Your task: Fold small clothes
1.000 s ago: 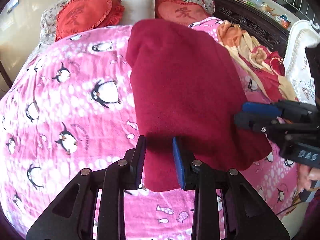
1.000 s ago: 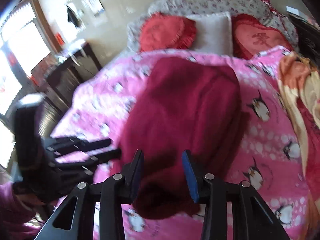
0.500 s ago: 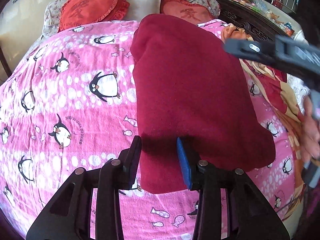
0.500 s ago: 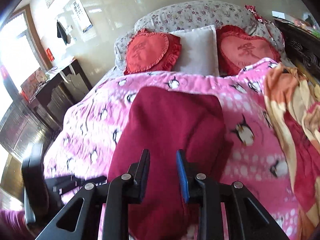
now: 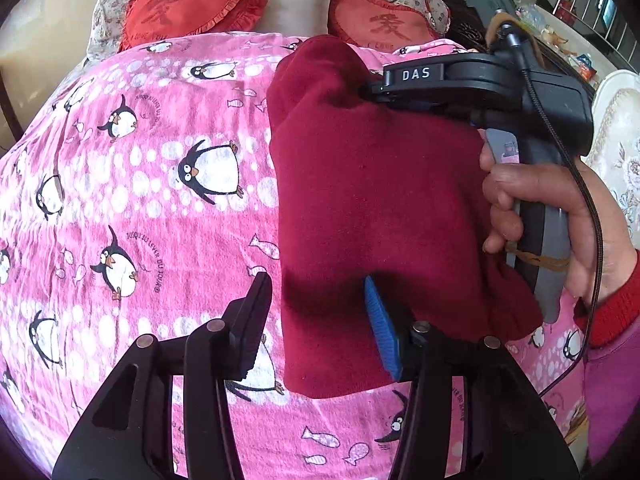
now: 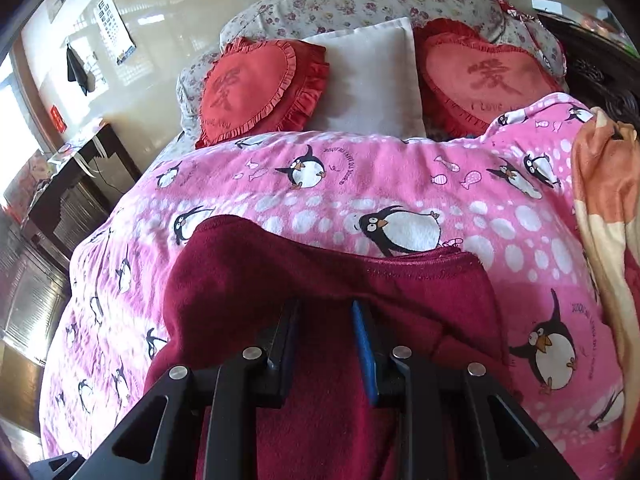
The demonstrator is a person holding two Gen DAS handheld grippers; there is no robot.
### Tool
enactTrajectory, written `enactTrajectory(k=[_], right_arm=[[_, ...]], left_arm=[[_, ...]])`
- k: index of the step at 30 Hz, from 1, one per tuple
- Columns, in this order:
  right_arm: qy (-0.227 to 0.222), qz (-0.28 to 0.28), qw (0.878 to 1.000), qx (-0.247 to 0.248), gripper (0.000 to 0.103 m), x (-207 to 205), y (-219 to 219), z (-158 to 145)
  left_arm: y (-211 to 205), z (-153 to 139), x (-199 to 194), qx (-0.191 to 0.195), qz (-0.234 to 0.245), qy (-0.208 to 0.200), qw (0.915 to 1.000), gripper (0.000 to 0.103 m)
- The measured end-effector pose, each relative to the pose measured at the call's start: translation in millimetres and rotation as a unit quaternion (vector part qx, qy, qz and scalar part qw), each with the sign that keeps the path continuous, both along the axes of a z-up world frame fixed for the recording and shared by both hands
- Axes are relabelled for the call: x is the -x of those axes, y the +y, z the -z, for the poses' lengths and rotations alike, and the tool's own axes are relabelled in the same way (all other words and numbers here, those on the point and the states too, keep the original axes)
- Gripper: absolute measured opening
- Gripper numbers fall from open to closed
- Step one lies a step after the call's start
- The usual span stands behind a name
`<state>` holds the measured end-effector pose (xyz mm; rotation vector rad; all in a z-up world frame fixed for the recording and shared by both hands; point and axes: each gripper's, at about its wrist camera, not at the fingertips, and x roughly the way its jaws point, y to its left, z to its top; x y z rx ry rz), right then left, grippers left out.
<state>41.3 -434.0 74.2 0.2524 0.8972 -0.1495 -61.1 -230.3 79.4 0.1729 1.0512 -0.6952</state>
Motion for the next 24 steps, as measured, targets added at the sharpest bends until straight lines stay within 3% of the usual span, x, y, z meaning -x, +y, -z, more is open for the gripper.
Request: enactTrajectory(k=[6, 9, 11, 15, 17, 19, 21, 24], right_arm=[[-0.003, -0.013, 1.000, -0.009, 0.026, 29, 11, -22], [-0.016, -0.020, 0.999, -0.021, 0.042, 63, 20, -34], [-0.029, -0.026, 0.999, -0.016, 0.043, 93, 29, -39], [-0.014, -0.014, 0.999, 0.029, 0.050, 130, 37, -26], [0.025, -0.001, 0.998, 0.061, 0.051, 135, 32, -4], [0.017, 0.007, 1.000, 0.006, 0.053, 145, 16, 3], [-0.010, 0.025, 0.998, -0.055, 0.057, 154, -1, -2], [-0.033, 0.040, 0.996, -0.070, 0.069, 156, -15, -4]], left_arm=[[1, 0, 2, -0.004, 0.002, -0.006, 1.0000, 0.048], [3, 0, 1, 0.001, 0.002, 0.000, 1.0000, 0.048], [4, 1, 0, 0.004, -0.001, 0.004, 1.0000, 0.049], [7, 0, -1, 0.007, -0.009, 0.012, 0.9999, 0.059], [9, -1, -6, 0.013, 0.000, 0.029, 0.9995, 0.059], [13, -7, -12, 0.024, 0.001, 0.030, 0.9993, 0.059], [15, -13, -21, 0.039, -0.003, 0.024, 0.9989, 0.067], [13, -14, -35, 0.065, -0.001, 0.030, 0.9975, 0.070]])
